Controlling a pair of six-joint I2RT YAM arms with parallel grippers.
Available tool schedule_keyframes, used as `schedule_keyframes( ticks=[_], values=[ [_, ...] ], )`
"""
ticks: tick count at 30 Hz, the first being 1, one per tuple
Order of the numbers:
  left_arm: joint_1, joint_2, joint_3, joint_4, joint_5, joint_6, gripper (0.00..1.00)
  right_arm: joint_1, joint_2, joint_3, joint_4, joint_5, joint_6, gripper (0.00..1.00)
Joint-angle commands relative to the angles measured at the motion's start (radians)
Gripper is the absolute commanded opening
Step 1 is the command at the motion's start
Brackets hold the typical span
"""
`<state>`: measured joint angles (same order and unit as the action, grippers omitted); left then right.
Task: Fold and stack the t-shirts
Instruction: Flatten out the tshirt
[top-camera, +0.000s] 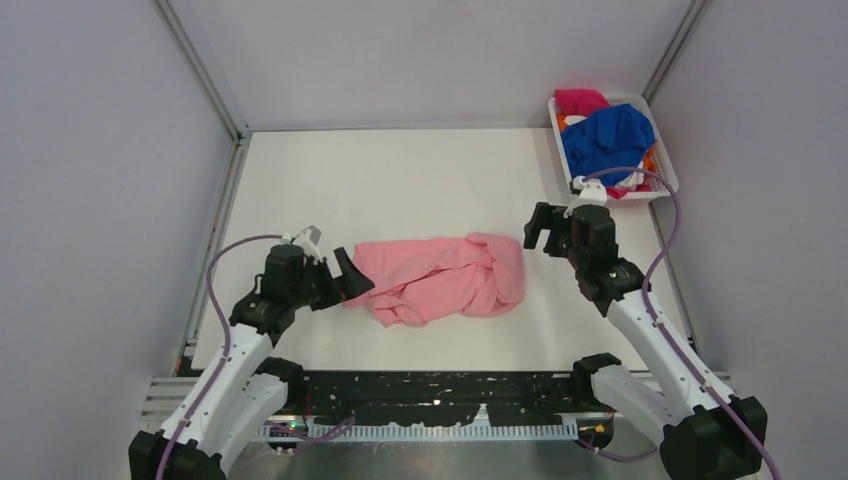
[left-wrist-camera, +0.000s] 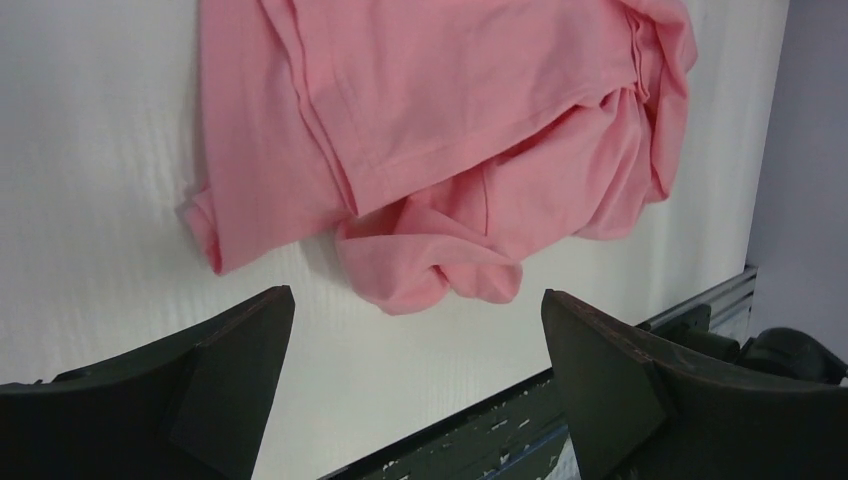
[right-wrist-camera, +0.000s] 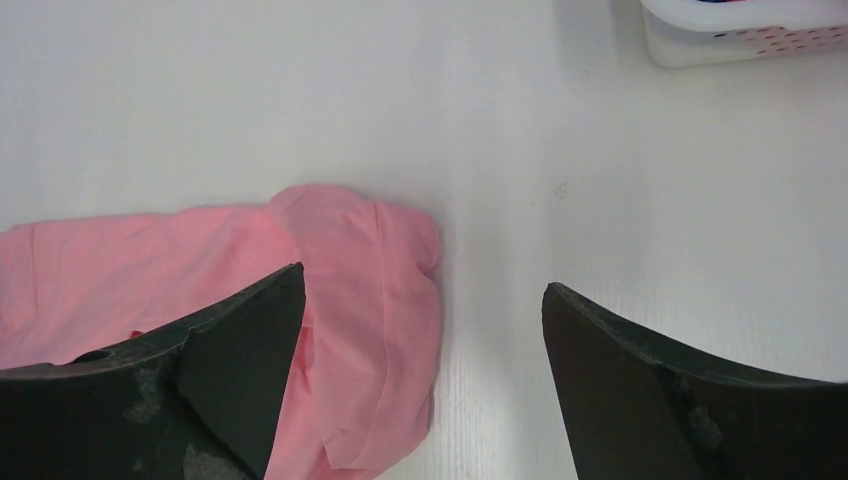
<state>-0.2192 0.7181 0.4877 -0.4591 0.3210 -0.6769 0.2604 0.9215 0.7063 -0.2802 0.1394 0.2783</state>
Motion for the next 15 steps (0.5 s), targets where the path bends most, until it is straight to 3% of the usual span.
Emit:
schedule_keyframes(
  ticks=[1, 6, 11, 15],
  values=[
    [-0.099, 0.110, 0.084, 0.073, -0.049, 0.022, 0.99, 0.009, -0.029, -0.060, 0.068, -0.039, -0.016, 0.96],
    [-0.108, 0.306, 0.182, 0.054, -0.101, 0.052, 0.95, 0.068, 0.018, -0.059, 0.106, -0.057, -0.049, 0.95],
    [-0.108, 0.485, 0.273, 0.084, -0.096, 0.068, 0.87, 0.178, 0.157, 0.006, 0.118, 0.070, -0.098, 0.96],
    [-0.107, 0.621, 0.383, 0.038, -0.194, 0.097, 0.78, 0.204, 0.285, 0.077, 0.131, 0.095, -0.091, 0.98]
  ],
)
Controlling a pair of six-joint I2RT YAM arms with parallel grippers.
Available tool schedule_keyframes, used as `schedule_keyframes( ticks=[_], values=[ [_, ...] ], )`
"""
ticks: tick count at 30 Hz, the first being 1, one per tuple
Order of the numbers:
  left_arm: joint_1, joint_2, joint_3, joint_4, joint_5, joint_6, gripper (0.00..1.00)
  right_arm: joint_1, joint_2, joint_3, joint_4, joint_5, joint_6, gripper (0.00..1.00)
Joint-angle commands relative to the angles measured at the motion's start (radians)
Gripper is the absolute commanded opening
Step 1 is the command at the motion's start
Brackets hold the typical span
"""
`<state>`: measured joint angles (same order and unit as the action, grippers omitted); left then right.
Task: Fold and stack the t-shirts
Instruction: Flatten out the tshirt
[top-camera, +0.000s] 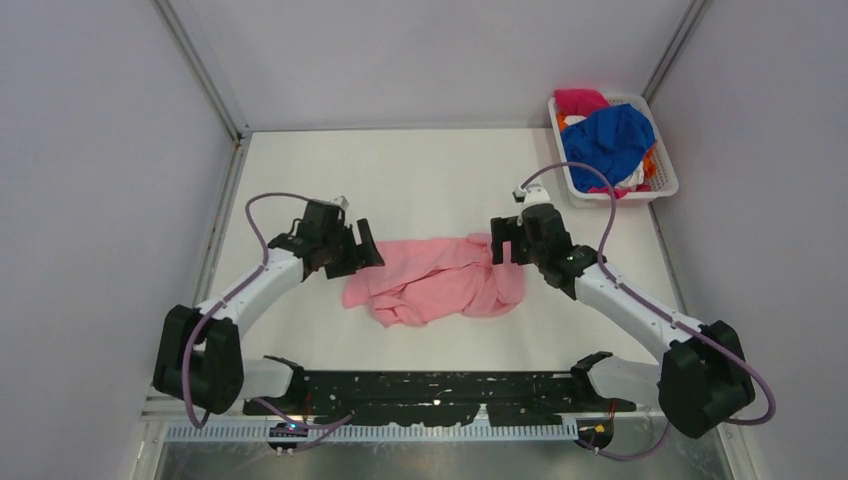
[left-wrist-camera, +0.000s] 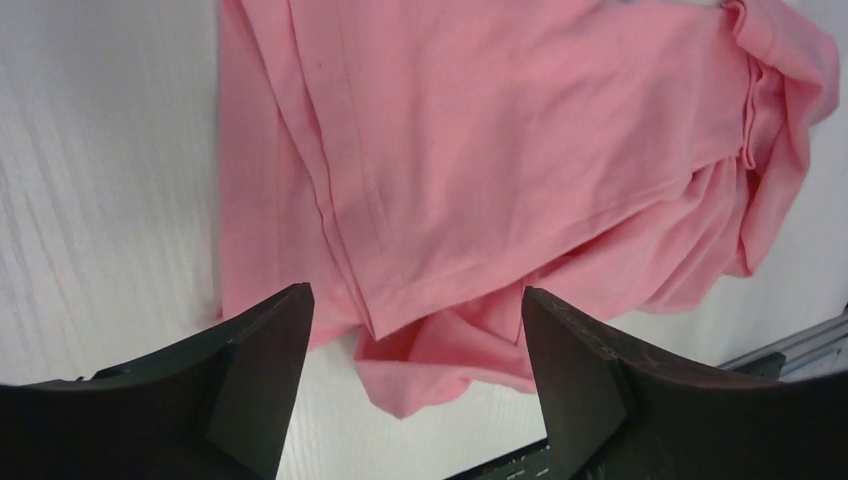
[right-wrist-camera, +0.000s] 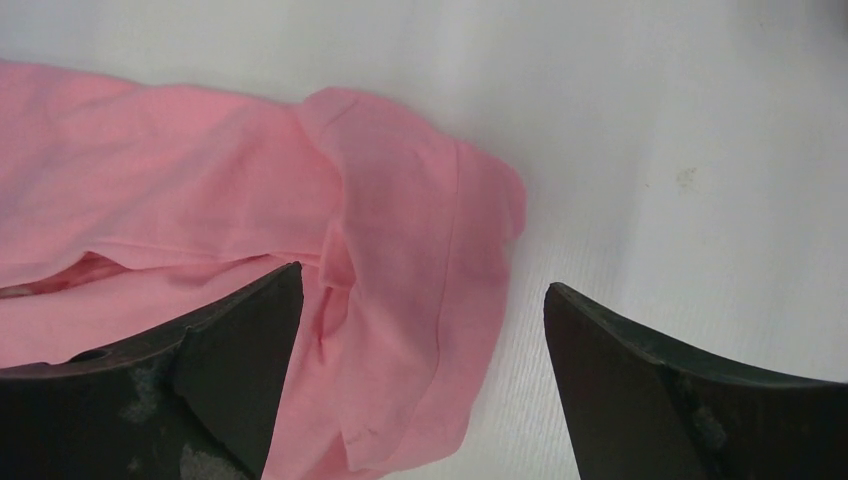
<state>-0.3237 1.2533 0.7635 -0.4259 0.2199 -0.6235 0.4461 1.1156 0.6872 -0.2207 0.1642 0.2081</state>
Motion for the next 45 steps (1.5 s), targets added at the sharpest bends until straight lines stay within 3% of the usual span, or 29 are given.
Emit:
schedule_keyframes(
  ticks=[1, 4, 11, 19, 24, 28, 37, 45],
  values=[
    [-0.003, 0.117, 0.135, -0.008, -0.108, 0.049, 0.77, 0.022, 0.112, 0.118, 0.076, 0.064, -0.023, 0.99],
    [-0.003, 0.217, 0.211, -0.027, -0.114, 0.054, 0.69, 0.027, 0.218, 0.170, 0.091, 0.052, -0.031, 0.99],
    [-0.003, 0.367, 0.292, -0.091, -0.169, 0.049, 0.66, 0.036, 0.423, 0.318, 0.059, 0.055, -0.071, 0.91],
    [-0.006, 0.469, 0.332, -0.106, -0.145, 0.025, 0.55, 0.048, 0.530, 0.369, 0.045, 0.029, -0.077, 0.87],
    [-0.022, 0.482, 0.315, -0.086, -0.125, 0.011, 0.35, 0.048, 0.555, 0.354, 0.049, 0.030, -0.069, 0.84],
    [-0.026, 0.486, 0.315, -0.073, -0.121, 0.007, 0.00, 0.048, 0.569, 0.344, 0.062, 0.033, -0.064, 0.81],
    [-0.026, 0.320, 0.230, -0.005, -0.191, 0.007, 0.00, 0.048, 0.605, 0.323, 0.066, 0.104, -0.023, 0.59],
    [-0.026, 0.210, 0.157, 0.038, -0.201, -0.002, 0.00, 0.049, 0.523, 0.257, 0.107, -0.003, -0.036, 0.59]
  ],
)
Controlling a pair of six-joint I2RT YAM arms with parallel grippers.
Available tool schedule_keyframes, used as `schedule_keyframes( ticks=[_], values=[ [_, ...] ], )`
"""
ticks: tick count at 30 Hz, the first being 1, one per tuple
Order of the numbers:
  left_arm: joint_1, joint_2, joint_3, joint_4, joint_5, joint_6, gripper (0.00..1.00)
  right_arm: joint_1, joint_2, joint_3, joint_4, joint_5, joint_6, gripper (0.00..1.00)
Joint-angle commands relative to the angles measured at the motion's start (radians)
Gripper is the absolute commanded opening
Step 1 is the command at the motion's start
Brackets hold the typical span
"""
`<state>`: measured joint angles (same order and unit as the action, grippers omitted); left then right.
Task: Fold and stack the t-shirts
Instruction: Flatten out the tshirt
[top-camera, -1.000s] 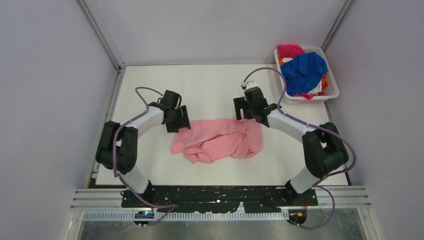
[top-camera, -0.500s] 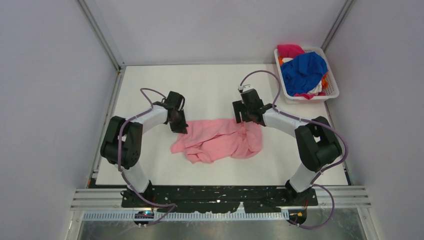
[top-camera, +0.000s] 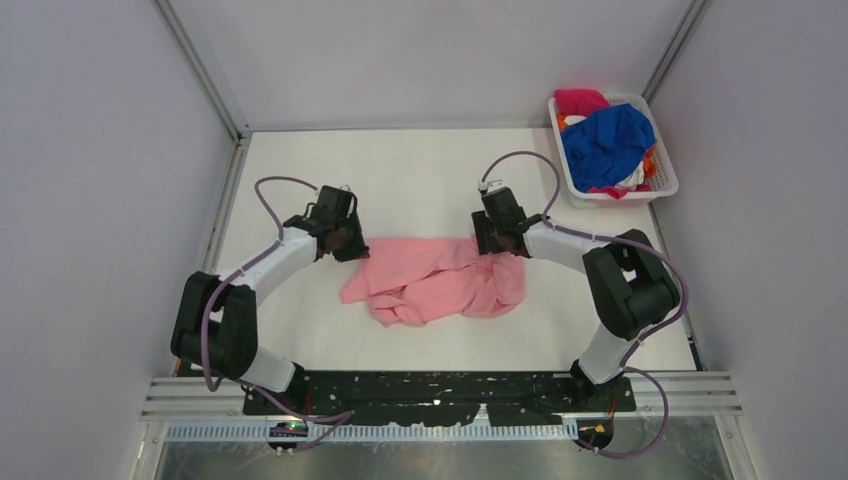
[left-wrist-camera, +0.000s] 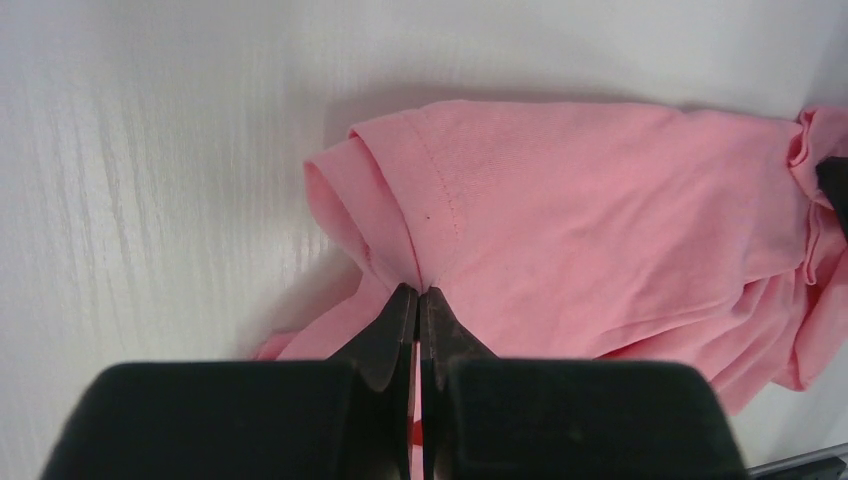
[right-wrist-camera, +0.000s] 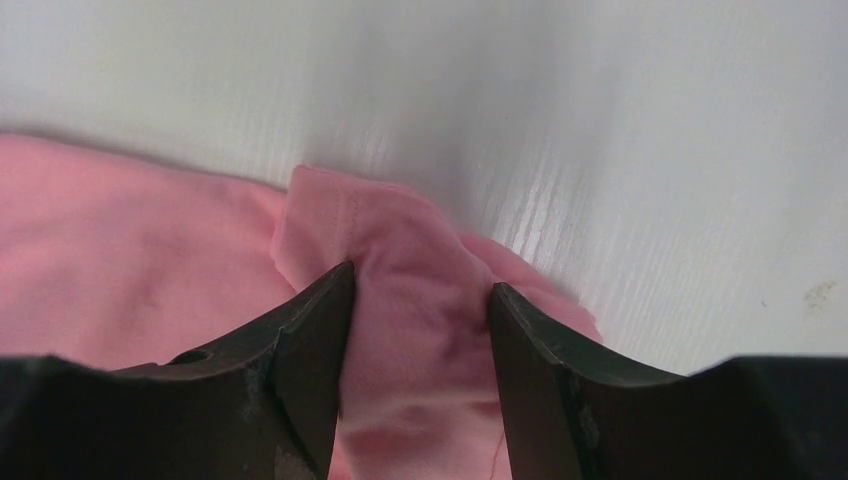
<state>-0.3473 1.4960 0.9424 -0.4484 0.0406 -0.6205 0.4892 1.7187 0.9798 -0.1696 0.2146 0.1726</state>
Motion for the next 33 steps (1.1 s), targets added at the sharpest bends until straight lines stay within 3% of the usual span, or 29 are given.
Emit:
schedule_keyframes(
  ticks=[1, 9, 18, 21, 22, 26, 33],
  values=[
    [-0.002, -0.032, -0.026, 0.061, -0.018, -0.007, 0.00, 0.007, -0.090, -0.040, 0.057, -0.057, -0.007, 0.59],
    [-0.002, -0.023, -0.047, 0.070, -0.001, -0.019, 0.00, 0.019, -0.172, -0.081, 0.026, -0.049, -0.033, 0.62],
    [-0.003, -0.019, -0.054, 0.067, -0.007, -0.020, 0.00, 0.042, -0.132, -0.087, -0.024, 0.002, -0.005, 0.63],
    [-0.002, -0.021, -0.053, 0.070, -0.016, -0.020, 0.00, 0.043, -0.132, -0.089, -0.033, 0.081, 0.064, 0.50],
    [-0.002, -0.024, -0.051, 0.069, -0.018, -0.018, 0.00, 0.042, -0.145, -0.092, -0.032, 0.114, 0.074, 0.37],
    [-0.002, -0.078, -0.028, 0.062, -0.031, -0.014, 0.00, 0.043, -0.242, -0.102, 0.004, 0.206, 0.104, 0.08],
    [-0.002, -0.318, -0.002, 0.063, -0.107, -0.012, 0.00, 0.041, -0.554, -0.126, 0.075, 0.340, 0.060, 0.05]
  ],
)
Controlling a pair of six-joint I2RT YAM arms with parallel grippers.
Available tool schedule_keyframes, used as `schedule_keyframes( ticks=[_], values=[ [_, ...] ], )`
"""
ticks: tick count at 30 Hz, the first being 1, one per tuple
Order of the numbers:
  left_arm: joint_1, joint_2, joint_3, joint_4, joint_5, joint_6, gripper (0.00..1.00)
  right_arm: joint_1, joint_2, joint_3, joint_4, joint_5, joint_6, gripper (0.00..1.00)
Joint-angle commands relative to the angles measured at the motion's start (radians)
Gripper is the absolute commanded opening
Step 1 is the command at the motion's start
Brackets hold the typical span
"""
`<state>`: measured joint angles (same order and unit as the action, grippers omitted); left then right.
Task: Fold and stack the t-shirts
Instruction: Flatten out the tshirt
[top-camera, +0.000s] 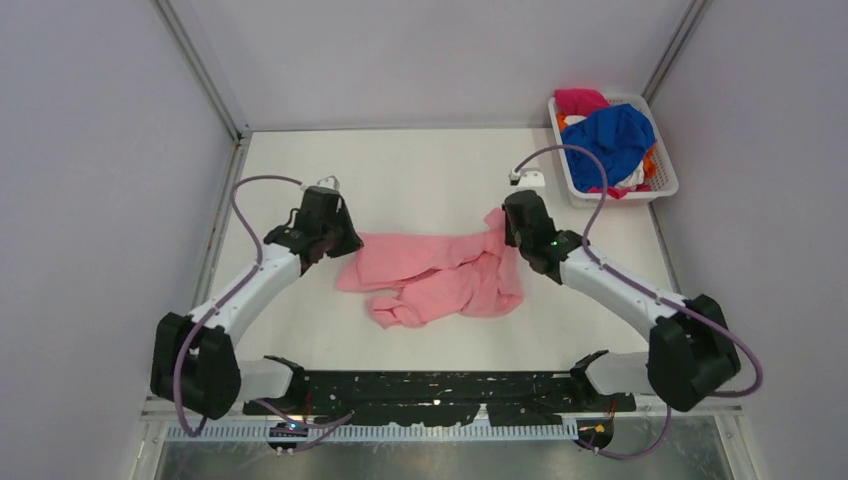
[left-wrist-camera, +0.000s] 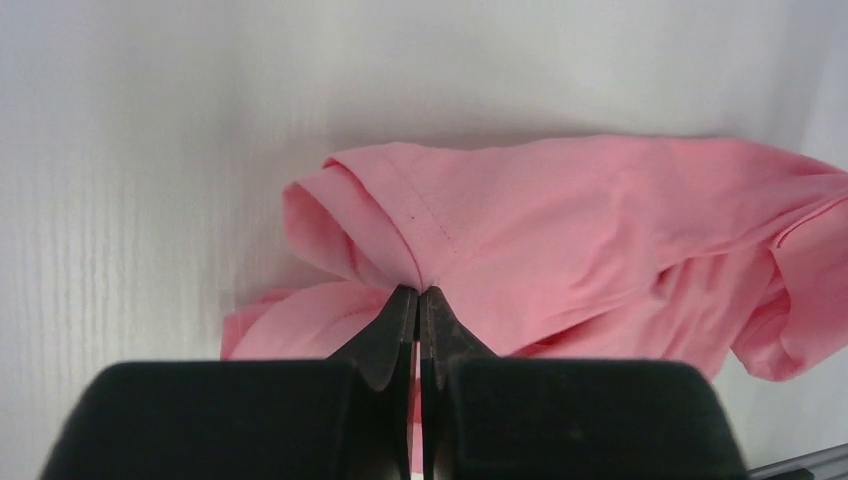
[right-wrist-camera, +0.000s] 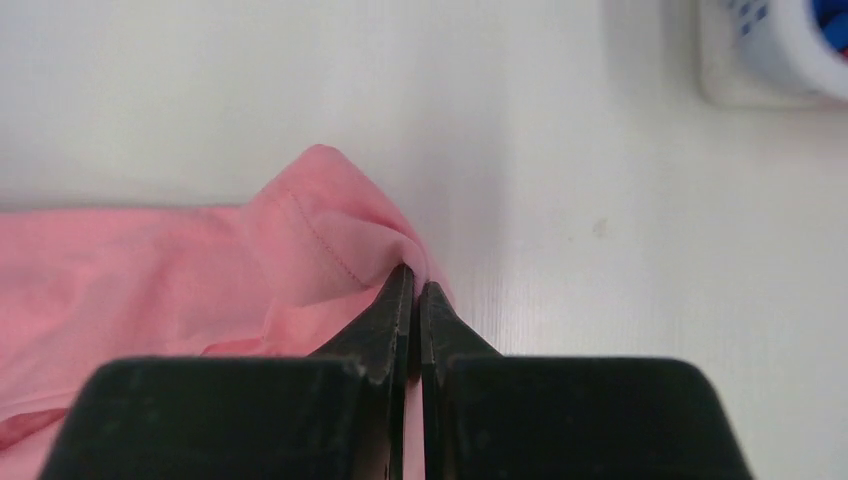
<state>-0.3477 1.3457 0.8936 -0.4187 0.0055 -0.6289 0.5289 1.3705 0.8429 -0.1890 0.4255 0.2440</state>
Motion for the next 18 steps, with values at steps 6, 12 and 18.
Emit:
schedule_keyframes(
  ticks=[6, 12, 18],
  values=[
    [-0.002, -0.440, 0.125, -0.009, -0.139, 0.015, 0.00, 0.000, -0.513, 0.076, 0.061, 0.143, -0.084, 0.05],
    [-0.002, -0.705, 0.240, -0.050, -0.148, 0.046, 0.00, 0.002, -0.720, 0.265, -0.020, -0.010, -0.136, 0.05],
    [-0.002, -0.859, 0.343, -0.109, -0.067, 0.053, 0.00, 0.002, -0.807, 0.489, -0.105, -0.172, -0.137, 0.05]
  ],
)
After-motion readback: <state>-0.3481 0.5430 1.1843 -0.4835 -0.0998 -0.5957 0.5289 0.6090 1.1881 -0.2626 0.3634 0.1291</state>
